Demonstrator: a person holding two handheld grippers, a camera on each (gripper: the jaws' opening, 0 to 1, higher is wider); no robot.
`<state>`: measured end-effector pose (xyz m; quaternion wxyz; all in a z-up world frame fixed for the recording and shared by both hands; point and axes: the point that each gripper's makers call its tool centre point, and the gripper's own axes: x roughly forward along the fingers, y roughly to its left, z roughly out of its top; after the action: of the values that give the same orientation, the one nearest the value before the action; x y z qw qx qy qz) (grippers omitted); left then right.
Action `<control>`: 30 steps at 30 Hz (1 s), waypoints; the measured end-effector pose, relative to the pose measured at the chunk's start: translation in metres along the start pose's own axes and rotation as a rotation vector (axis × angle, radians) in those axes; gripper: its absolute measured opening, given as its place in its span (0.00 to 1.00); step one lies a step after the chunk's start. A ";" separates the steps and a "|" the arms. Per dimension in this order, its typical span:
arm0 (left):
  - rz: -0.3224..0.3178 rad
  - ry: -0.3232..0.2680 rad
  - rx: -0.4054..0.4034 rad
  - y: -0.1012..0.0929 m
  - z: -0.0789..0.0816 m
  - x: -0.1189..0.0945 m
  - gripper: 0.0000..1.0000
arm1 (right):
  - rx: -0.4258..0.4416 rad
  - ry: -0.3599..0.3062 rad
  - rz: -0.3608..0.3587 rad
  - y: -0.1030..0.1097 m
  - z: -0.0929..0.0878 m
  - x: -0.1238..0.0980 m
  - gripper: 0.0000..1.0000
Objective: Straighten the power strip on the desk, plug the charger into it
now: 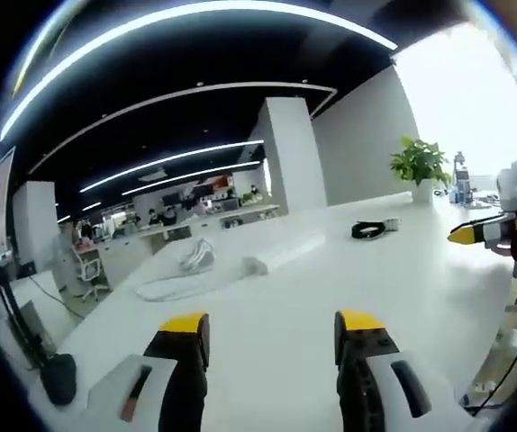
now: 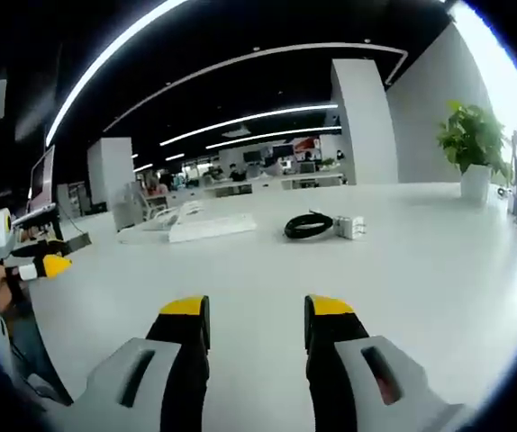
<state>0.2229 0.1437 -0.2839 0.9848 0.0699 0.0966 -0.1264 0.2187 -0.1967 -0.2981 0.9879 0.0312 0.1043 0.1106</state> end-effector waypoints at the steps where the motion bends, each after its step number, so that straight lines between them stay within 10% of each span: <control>1: 0.000 0.002 0.000 0.000 0.000 0.000 0.57 | -0.001 0.001 -0.001 0.000 0.000 0.000 0.42; 30: -0.012 0.018 -0.002 -0.002 -0.002 0.004 0.55 | -0.023 0.027 -0.018 -0.002 -0.008 0.000 0.42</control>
<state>0.2256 0.1409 -0.2873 0.9832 0.0695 0.1059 -0.1314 0.2179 -0.1987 -0.3061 0.9876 0.0175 0.1168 0.1032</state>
